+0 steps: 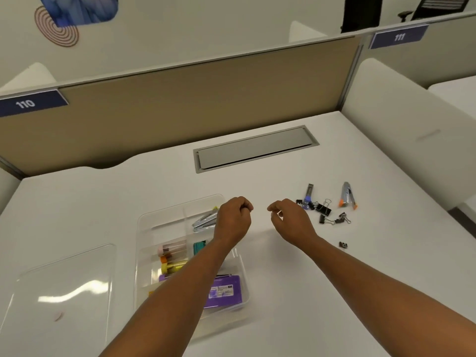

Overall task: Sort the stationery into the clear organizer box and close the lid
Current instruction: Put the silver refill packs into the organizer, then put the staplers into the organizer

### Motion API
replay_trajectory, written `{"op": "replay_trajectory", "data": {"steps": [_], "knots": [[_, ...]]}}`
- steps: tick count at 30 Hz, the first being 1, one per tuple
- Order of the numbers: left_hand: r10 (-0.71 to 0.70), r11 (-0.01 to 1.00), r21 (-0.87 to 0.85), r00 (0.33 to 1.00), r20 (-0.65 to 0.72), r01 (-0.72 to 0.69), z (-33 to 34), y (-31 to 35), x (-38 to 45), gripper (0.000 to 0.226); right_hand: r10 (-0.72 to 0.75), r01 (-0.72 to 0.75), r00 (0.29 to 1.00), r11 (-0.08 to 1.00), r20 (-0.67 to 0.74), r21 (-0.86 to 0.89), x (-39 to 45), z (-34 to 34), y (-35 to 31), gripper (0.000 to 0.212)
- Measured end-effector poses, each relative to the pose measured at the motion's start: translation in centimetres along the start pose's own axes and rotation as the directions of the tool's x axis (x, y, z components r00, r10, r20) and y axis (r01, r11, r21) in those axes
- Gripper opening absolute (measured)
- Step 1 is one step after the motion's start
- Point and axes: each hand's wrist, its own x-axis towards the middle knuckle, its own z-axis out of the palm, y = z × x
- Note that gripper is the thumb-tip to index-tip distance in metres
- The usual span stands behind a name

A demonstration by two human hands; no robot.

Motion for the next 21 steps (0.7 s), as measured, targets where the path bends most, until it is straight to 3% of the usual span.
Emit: {"op": "replay_trajectory", "data": {"steps": [16,21], "knots": [[-0.033,0.998,0.057,0.977,0.212,0.021,11.3,4.3,3.1,0.019,0.222,-0.218,0.96,0.975,-0.173,0.038,0.6,-6.5,9.9,0.023],[-0.088,0.991,0.122,0.954,0.287,0.055,14.1,5.0,4.6,0.038,0.289,-0.267,0.916,0.957,-0.28,0.113,1.8,-8.1,12.3,0.024]]}}
